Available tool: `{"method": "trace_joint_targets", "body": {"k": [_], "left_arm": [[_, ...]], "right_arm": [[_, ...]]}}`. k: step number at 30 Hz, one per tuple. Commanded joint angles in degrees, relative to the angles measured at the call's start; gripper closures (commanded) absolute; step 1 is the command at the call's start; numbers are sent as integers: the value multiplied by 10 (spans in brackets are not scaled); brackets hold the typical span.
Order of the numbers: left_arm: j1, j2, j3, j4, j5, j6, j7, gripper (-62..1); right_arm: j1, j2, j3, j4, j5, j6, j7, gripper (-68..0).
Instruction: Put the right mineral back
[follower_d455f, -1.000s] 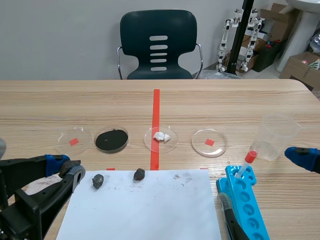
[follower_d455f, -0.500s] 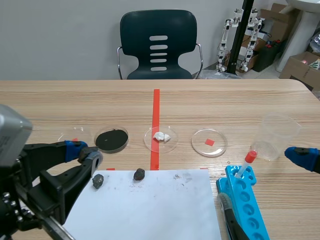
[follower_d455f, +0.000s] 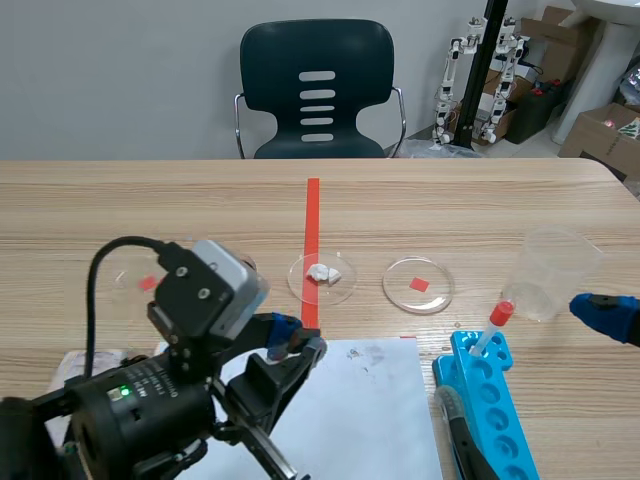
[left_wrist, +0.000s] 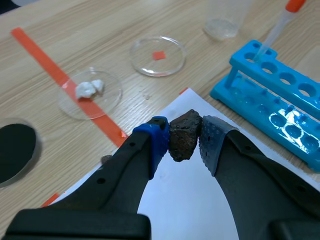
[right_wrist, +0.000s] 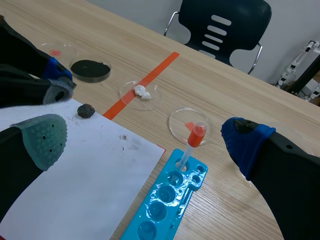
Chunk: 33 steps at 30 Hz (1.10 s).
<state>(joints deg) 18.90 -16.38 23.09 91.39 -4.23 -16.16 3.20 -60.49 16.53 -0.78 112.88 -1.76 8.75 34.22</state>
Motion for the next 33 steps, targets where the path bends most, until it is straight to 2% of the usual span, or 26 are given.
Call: {"method": "trace_joint_targets", "body": {"k": [1,4,10,13,24,31,33], "left_arm": [[-26,0,18,-5,-22,5,7,-75],[-76,4,64,-39,-41,10,37,-75],[-167,33,137,-106,-85,103,90,-75],[-200,55,154,-140,-102,125,112,-75],[-263,125,178,-247,-102,127,144,-75],[-296,148,178,-307,-102,128,149,-75],[-301,153,178,-317,-102,138,149,-75]], "right_arm": [[7,1,3,11,4,-2,8,-655],[7,1,3,11,4,-2,8,-655],[7,1,3,11,4,-2,8,-655],[7,1,3,11,4,-2,8,-655],[7,1,3,11,5,-2,8,-655],[7,1,3,11,5,-2,8,-655],[7,1,3,11,5,-2,8,-655]]}}
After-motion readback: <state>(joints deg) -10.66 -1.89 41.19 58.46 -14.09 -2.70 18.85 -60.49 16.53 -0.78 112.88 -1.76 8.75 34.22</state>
